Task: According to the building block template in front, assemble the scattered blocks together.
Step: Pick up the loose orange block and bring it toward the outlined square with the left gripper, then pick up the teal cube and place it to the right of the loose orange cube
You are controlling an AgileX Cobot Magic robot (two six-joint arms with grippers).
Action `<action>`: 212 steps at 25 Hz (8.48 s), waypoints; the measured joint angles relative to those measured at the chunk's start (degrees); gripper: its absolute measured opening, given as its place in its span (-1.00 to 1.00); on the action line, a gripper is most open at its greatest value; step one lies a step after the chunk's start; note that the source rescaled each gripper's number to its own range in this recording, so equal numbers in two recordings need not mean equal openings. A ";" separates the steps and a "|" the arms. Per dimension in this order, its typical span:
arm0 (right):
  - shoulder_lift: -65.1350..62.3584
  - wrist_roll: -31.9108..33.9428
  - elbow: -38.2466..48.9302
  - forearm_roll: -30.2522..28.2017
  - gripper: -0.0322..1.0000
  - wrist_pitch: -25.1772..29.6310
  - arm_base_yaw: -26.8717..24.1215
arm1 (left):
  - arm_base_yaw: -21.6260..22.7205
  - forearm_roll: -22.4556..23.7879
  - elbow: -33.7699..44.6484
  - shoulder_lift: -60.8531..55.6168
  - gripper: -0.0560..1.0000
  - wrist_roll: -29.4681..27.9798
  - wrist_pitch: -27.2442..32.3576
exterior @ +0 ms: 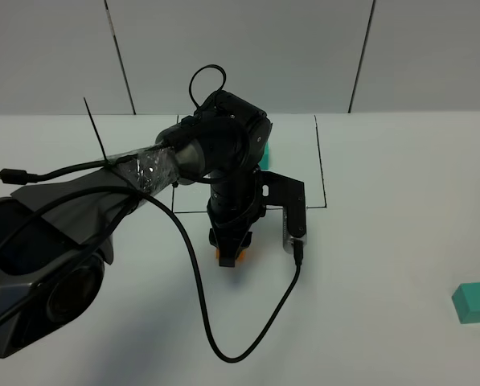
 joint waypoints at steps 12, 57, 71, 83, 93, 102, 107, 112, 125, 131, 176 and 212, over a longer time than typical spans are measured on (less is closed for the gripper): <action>0.00 0.00 0.00 0.00 0.41 0.00 0.00 | -0.58 -1.12 -0.07 1.35 -0.86 0.00 -2.79; 0.00 0.00 0.00 0.00 0.41 -0.02 0.00 | 3.58 -3.19 -0.07 -14.27 0.97 -29.11 0.66; 0.00 0.00 0.00 0.00 0.41 -0.02 0.00 | 27.05 -7.20 11.03 -28.81 0.84 -38.16 0.34; 0.00 0.00 0.00 0.00 0.41 -0.02 0.00 | 33.79 -6.39 46.86 -59.19 0.77 -43.95 -13.21; 0.00 0.00 0.00 0.00 0.41 -0.02 0.00 | 33.79 -5.61 64.54 -90.04 0.72 -48.49 -14.00; 0.00 0.00 0.00 0.00 0.41 -0.02 0.00 | 33.79 -7.59 78.07 -110.75 0.67 -48.61 -12.86; 0.00 0.00 0.00 0.00 0.41 -0.02 0.00 | 33.79 -9.42 83.75 -120.10 0.64 -48.61 -12.28; 0.00 0.00 0.00 0.00 0.41 -0.02 0.00 | 33.79 -10.38 86.83 -127.33 0.60 -47.85 -10.32; 0.00 0.00 0.00 0.00 0.41 -0.02 0.00 | 33.79 -10.81 88.95 -138.58 0.52 -47.45 -7.79; 0.00 0.00 0.00 0.00 0.41 -0.02 0.00 | 33.79 -10.86 88.97 -140.37 0.51 -47.41 -7.79; 0.00 0.00 0.00 0.00 0.41 -0.02 0.00 | 33.79 -10.92 88.97 -140.37 0.50 -47.50 -7.79; 0.00 0.00 0.00 0.00 0.41 -0.02 0.00 | 33.79 -10.87 88.97 -140.37 0.50 -47.57 -7.79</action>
